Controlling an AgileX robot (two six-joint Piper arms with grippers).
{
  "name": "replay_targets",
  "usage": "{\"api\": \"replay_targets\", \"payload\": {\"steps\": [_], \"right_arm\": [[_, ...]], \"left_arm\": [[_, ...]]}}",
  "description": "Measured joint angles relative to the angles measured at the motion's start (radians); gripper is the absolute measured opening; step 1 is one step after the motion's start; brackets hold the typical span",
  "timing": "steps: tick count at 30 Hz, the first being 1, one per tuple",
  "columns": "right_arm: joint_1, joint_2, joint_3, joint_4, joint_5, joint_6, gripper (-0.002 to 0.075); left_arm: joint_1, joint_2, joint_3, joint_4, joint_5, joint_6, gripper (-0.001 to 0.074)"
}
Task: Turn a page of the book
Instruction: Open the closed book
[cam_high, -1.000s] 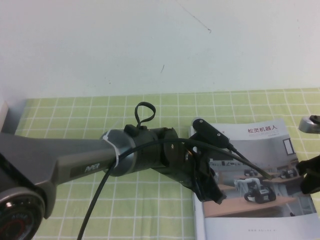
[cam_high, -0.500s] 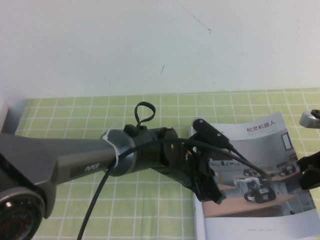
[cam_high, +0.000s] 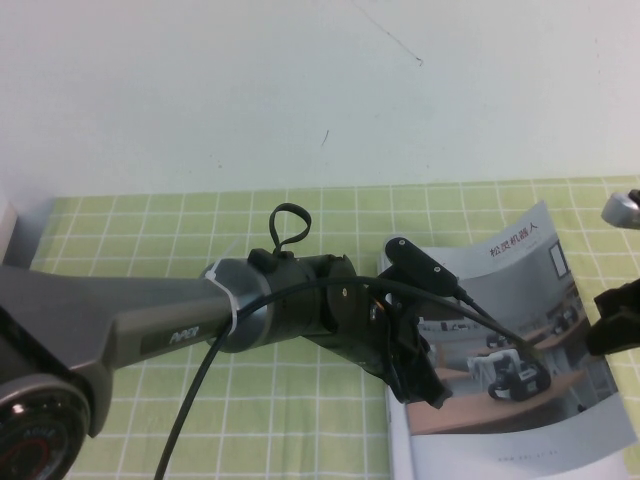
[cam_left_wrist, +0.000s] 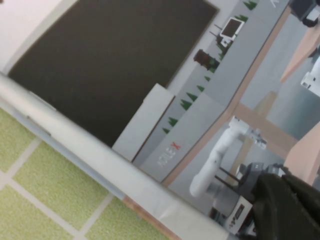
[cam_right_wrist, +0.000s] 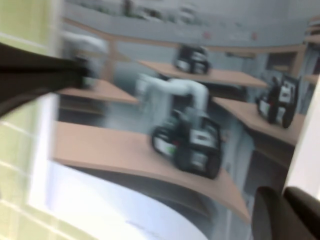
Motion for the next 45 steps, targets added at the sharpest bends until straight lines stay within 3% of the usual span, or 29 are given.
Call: {"api": "replay_targets", "payload": {"steps": [6, 21, 28, 45], "right_arm": [[0.002, -0.029, -0.033, 0.103, 0.065, -0.061, 0.0012], [0.006, -0.029, -0.035, 0.107, 0.077, -0.082, 0.0012], [0.006, -0.029, -0.046, 0.197, 0.117, -0.164, 0.0013], [0.006, -0.029, -0.052, 0.162, 0.129, -0.172, 0.0024]], "left_arm": [[0.000, 0.000, 0.000, 0.000, 0.000, 0.000, -0.0004], [0.000, 0.000, 0.000, -0.002, 0.000, 0.000, -0.0004], [0.000, 0.000, 0.000, -0.003, -0.002, 0.000, -0.0004], [0.000, 0.000, 0.000, -0.003, -0.002, -0.023, -0.0004]]}}
